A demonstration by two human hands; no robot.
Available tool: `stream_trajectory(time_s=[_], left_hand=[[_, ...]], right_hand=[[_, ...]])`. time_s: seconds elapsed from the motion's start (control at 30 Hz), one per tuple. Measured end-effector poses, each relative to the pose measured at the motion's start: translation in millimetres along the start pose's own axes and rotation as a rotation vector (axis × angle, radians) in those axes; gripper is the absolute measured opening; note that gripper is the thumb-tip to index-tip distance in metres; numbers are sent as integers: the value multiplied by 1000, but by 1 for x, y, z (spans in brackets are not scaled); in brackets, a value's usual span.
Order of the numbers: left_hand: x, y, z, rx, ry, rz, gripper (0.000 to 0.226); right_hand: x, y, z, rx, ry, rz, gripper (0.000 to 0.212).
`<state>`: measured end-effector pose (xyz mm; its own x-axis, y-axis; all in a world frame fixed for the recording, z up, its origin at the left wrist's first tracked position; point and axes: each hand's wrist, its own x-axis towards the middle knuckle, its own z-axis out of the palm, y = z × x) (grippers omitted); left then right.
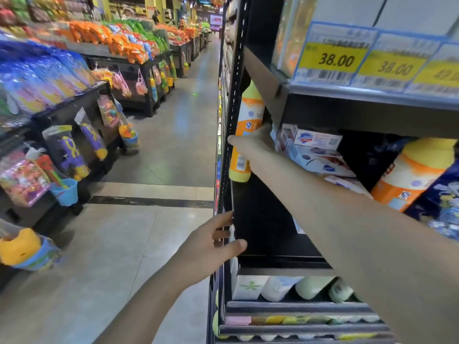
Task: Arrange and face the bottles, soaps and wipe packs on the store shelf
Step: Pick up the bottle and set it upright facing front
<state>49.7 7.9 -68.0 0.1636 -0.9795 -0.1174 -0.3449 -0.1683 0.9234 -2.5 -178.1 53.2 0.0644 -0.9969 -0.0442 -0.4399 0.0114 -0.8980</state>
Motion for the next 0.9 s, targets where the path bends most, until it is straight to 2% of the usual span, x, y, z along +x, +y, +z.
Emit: stream_trajectory(time_s=[0.13,0.33,0.4,0.47,0.53,0.6,0.7,0.83,0.9], left_hand=[[-8,2,4,18,63,-19,63],[-38,3,-2,-152,210,-21,88],[-43,10,-3,-181,188,20,80],[-48,23,-1,-215,158,84,61],[-54,36,1,-289,162,124,51],[-59,41,4,-341,130,128,51],[-68,46,12,-341,14,82,63],[-71,56,27,-376,-47,26,43],[-71,59,32,-379,-73,13,41]], right_hand=[[-34,17,-19,54,-143,4,68],[-97,42,-58,68,-255,-21,54],[-118,52,-67,108,-276,-34,54],[-137,61,-75,149,-279,-26,54],[-151,69,-82,178,-283,-28,54],[-161,75,-89,175,-268,-44,55],[-172,78,-98,155,-260,-84,56],[-180,77,-111,163,-233,-123,57],[-183,77,-116,135,-208,-141,57]])
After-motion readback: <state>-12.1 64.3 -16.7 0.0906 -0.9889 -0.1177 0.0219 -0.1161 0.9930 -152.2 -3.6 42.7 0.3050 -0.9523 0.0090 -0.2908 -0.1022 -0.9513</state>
